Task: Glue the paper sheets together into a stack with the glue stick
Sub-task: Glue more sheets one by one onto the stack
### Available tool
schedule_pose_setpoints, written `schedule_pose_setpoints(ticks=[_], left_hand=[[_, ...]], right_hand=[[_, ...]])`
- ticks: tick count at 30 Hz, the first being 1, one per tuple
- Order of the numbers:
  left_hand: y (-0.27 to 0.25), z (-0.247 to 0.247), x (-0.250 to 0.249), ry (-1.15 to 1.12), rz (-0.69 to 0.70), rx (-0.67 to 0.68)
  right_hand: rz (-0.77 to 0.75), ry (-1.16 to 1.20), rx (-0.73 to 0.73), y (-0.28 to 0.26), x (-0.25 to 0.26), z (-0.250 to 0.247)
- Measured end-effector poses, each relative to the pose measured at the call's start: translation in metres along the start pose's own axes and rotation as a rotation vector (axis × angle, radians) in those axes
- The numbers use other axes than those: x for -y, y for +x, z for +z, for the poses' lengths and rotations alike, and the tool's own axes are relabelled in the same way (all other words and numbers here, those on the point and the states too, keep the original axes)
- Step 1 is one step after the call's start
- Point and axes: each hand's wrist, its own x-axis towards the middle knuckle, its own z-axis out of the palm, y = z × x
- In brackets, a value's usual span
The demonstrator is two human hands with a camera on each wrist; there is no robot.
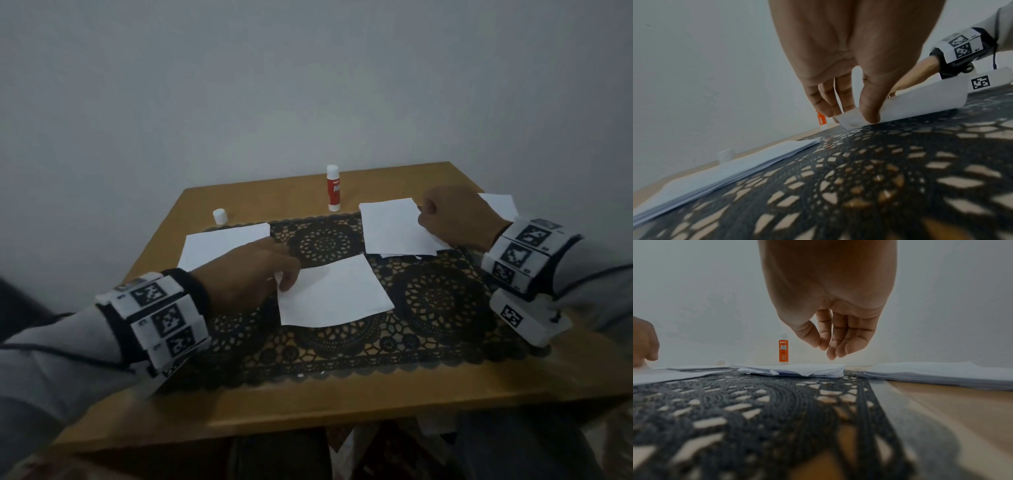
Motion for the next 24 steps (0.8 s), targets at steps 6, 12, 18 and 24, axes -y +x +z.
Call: schedule_pose_setpoints(ticks=[6, 12, 18, 24], left_hand=[[-0.005, 0.003, 0.008, 0.015, -0.011, 0.054], [-0.007, 0.006, 0.013, 0.042, 0.040, 0.079], [-0.011, 0.007, 0.015, 0.021, 0.013, 0.085], [-0.011, 0.009, 0.009, 0.073, -0.010, 0.143]], right_hand=[[-0.008, -0.002, 0.003, -0.002, 0.002, 0.001], [-0.029, -0.073, 0.054, -0.001, 0.019, 0.000], [-0.078, 0.065, 0.055, 0.031, 0.064, 0.009], [0.137, 0.372, 0.085, 0.061, 0.095, 0.036]])
